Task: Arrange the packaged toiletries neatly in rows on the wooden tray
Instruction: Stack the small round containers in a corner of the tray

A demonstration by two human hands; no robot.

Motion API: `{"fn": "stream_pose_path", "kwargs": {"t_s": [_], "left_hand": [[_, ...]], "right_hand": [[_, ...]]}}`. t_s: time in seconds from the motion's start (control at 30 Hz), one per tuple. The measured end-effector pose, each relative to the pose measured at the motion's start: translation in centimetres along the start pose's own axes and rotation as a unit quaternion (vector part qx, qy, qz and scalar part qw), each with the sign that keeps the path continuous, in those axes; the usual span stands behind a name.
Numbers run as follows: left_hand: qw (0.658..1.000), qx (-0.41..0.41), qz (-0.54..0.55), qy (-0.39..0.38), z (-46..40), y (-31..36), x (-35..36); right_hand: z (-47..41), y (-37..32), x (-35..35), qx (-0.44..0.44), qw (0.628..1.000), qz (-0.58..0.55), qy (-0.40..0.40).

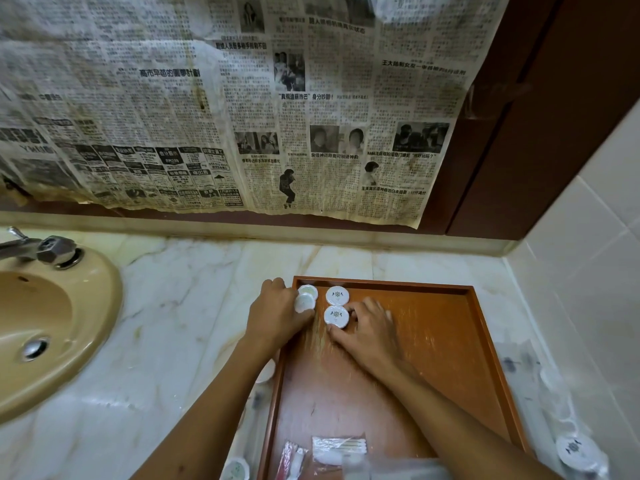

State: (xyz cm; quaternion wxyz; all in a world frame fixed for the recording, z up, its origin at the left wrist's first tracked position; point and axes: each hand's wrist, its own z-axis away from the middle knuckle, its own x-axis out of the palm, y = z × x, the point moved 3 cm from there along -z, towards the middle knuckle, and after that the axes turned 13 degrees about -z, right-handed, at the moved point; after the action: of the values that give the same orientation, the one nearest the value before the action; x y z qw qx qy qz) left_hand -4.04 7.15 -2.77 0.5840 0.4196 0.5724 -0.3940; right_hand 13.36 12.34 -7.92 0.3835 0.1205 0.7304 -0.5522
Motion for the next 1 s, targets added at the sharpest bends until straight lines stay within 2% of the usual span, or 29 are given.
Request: {"fn": "stream_pose_path", "kwargs": {"t_s": [0.13, 0.4, 0.67, 1.0], "left_hand": [[1.000, -0.010, -0.002, 0.020, -1.2, 0.4, -0.3], [0.996, 0.005, -0.089, 0.016, -2.5, 1.3, 0.4], [0.999, 0.004, -0.051, 0.009, -2.5, 1.1, 1.0], [0.997, 0.011, -0.074, 0.016, -2.1, 1.0, 1.3]], "right_hand": [[-1.9, 0.0, -0.5, 0.010, 1.000, -0.017, 0.015], [-3.8, 0.0, 0.0, 0.010, 1.000, 0.007, 0.024], [-3.6, 0.2, 0.5, 0.010, 0.999, 0.048, 0.016], [-3.3, 0.0, 0.5, 0.006, 1.000, 0.008, 0.018]]}}
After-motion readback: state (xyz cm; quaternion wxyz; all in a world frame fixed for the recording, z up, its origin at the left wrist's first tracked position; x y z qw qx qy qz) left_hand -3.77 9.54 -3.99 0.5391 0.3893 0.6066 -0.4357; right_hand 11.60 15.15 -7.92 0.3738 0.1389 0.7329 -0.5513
